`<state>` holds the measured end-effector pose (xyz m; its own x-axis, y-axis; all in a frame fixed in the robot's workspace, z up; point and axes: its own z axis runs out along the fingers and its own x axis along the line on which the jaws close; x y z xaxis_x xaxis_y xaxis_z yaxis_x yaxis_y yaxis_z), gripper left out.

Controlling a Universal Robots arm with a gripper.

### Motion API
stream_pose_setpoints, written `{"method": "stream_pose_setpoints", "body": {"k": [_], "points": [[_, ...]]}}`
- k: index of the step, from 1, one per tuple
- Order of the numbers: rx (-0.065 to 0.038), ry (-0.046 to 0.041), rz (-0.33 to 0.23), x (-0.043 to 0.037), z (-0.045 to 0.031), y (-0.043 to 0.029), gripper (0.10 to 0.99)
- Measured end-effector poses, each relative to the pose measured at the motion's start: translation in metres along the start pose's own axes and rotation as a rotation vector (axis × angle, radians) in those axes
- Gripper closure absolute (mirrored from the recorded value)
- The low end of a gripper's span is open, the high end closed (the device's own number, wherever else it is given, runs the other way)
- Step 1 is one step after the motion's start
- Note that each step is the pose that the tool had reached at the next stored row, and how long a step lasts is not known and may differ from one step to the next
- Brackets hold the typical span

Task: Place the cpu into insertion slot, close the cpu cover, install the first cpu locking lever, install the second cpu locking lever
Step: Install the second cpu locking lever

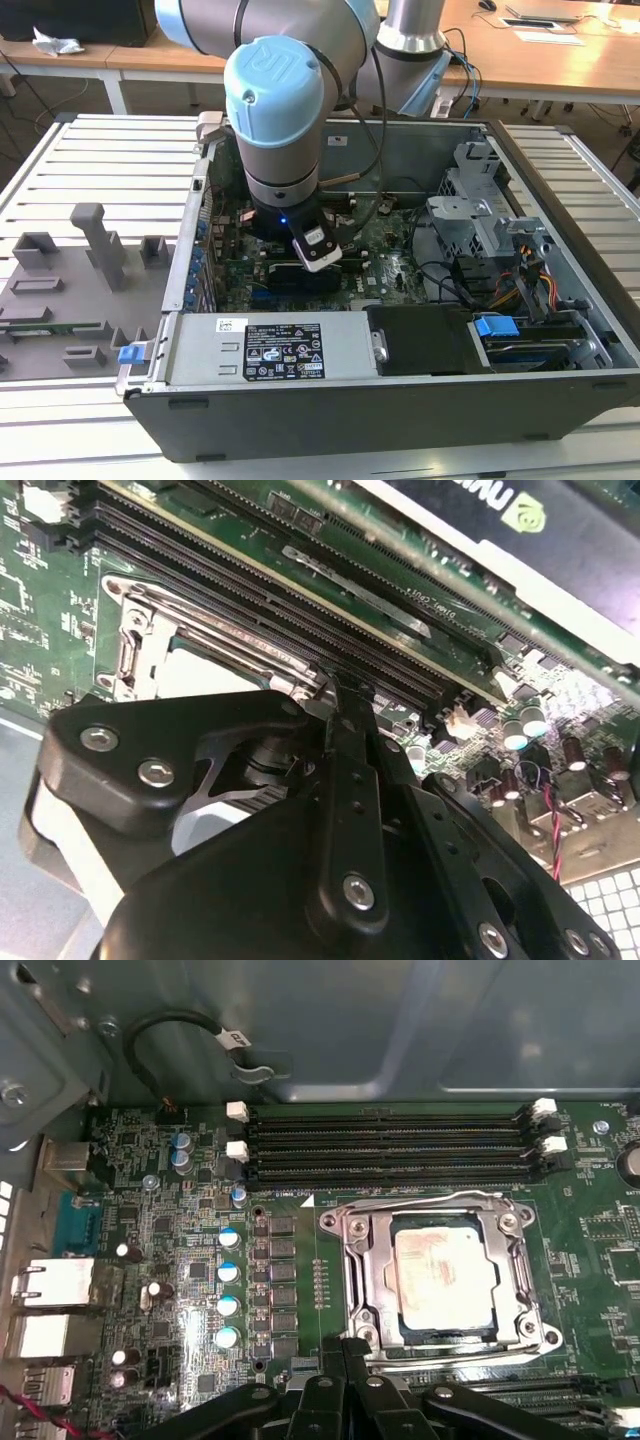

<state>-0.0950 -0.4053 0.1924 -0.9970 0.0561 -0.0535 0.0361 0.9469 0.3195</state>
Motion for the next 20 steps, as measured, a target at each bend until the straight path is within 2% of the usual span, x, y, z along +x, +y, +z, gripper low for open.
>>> {"method": "stream_pose_setpoints", "body": {"k": [4,7,10,11,16,20], "points": [[0.0,0.0001,0.0,0.0001,0.0015,0.0027,0.98],[0.005,-0.0001,-0.001,0.0001,0.0015,0.0032,0.98],[0.013,-0.0011,-0.001,-0.0003,-0.006,0.0058,0.98],[0.013,-0.0013,-0.001,-0.0003,-0.0064,0.006,0.98],[0.014,-0.0011,-0.001,-0.0002,-0.005,0.0054,0.98],[0.01,-0.0014,-0.001,-0.0001,-0.0026,0.0046,0.98]]}}
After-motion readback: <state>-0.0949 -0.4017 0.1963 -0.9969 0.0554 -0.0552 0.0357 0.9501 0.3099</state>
